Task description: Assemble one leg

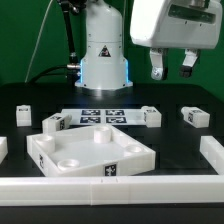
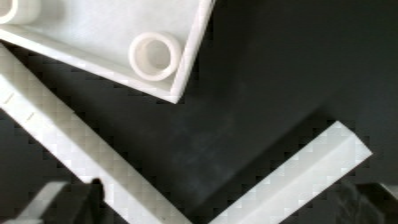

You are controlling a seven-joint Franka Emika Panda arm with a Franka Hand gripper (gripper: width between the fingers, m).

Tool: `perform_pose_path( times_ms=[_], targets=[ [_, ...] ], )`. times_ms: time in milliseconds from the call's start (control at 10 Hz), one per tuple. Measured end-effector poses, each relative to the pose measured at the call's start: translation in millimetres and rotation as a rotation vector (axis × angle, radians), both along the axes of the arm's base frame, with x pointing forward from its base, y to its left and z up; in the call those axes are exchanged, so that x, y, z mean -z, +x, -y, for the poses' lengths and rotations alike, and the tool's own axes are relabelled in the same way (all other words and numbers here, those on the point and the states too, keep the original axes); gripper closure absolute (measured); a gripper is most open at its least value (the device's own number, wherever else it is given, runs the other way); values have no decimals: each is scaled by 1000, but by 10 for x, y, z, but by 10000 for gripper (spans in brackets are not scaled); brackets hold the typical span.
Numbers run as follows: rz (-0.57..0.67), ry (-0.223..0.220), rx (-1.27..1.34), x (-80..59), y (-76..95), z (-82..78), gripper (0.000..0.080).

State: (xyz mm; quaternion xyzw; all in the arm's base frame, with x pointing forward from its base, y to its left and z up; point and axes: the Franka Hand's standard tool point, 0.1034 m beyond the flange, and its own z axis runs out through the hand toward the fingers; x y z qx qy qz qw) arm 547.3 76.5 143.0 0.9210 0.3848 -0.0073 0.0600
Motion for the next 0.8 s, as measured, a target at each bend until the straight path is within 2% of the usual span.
perform_pose_path(
  times_ms=[100,800],
  targets=[
    [8,-20,4,-1,4,9,150],
    [7,-19,4,3,1,2,150]
  ],
)
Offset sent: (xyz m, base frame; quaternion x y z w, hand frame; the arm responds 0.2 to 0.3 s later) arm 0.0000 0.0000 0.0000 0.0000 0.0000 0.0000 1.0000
